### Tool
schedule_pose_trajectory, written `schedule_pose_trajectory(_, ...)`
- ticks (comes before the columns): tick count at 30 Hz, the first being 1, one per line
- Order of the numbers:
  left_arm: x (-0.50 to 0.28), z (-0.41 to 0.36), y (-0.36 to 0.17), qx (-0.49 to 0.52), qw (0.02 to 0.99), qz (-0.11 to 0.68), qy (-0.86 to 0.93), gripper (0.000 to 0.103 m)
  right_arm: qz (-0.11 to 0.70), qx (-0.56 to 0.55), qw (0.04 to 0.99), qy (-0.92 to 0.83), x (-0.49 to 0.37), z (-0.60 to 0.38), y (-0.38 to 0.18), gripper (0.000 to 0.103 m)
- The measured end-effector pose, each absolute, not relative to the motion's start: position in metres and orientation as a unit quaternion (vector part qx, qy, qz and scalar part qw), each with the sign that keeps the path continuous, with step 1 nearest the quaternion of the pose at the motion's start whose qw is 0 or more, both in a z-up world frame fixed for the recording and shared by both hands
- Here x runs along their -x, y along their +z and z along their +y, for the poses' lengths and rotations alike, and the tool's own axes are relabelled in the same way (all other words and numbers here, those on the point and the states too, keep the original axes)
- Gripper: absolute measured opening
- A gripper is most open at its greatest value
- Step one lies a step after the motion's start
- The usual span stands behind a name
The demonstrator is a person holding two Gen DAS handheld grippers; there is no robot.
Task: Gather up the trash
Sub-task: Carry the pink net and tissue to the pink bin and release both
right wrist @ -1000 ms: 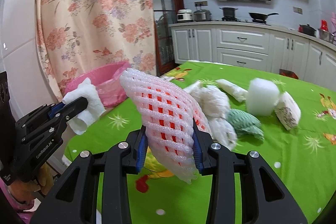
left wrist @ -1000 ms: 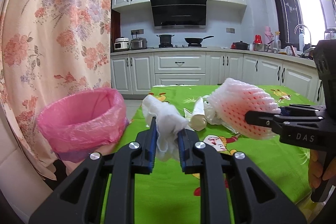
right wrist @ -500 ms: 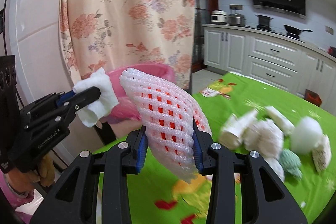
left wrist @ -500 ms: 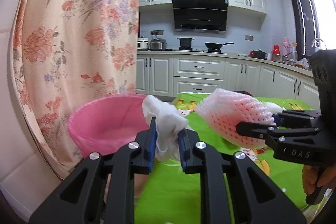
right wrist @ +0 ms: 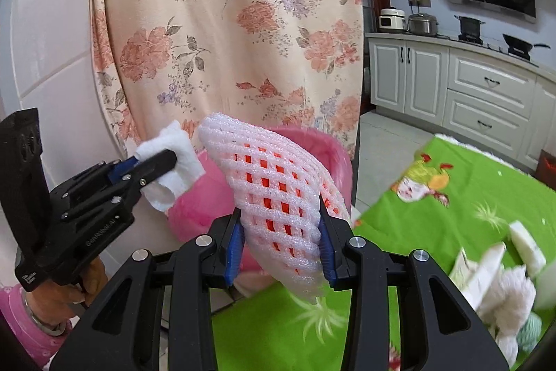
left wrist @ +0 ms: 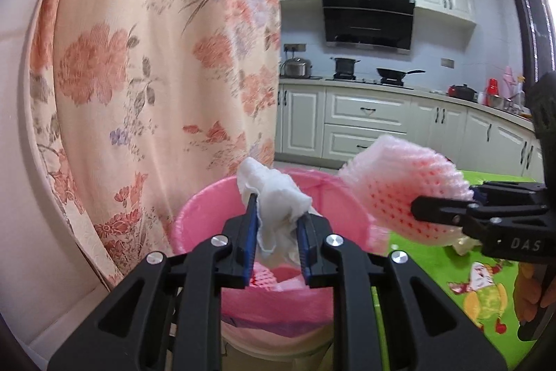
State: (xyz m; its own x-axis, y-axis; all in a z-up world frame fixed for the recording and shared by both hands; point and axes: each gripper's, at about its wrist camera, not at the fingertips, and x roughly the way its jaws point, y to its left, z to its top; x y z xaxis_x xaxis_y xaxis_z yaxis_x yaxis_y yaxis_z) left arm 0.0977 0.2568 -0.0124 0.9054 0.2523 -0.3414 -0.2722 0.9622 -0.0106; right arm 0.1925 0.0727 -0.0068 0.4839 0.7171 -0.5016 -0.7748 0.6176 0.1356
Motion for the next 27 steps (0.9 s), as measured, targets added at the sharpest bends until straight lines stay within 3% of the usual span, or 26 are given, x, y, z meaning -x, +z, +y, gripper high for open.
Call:
schedule_pose_trajectory(12,-0.137,0.308,-0.022,0.067,0.967,0.193,0.149,0.025,0.280,0.059,0.853,0.437,-0.232,0.131,-0.009,0.041)
schedule_pose_trajectory(13,-0.140,0.311,-0.024,0.067,0.967,0.196,0.150,0.030,0.281,0.054,0.851,0.440,-0.234,0.133,-0.010,0.042)
schedule_pose_trajectory(14,-0.142,0.313,-0.026,0.068,0.966,0.199,0.149,0.040,0.281,0.051,0.850,0.443,-0.235,0.134,-0.011,0.049)
schedule_pose_trajectory(15,-0.143,0.316,-0.028,0.068,0.965,0.201,0.151,0.045,0.284,0.048,0.847,0.446,-0.238,0.136,-0.013,0.062)
schedule_pose_trajectory(16,-0.141,0.318,-0.030,0.069,0.964,0.199,0.160,0.053,0.283,0.045,0.848,0.446,-0.238,0.136,-0.013,0.065)
schedule_pose_trajectory(24,-0.114,0.322,-0.038,0.078,0.961,0.190,0.186,0.072,0.267,0.032,0.857,0.440,-0.234,0.111,-0.014,0.065)
schedule_pose_trajectory(27,-0.106,0.312,-0.038,0.075,0.960,0.185,0.195,0.091,0.261,0.033,0.864,0.429,-0.229,0.100,-0.016,0.067)
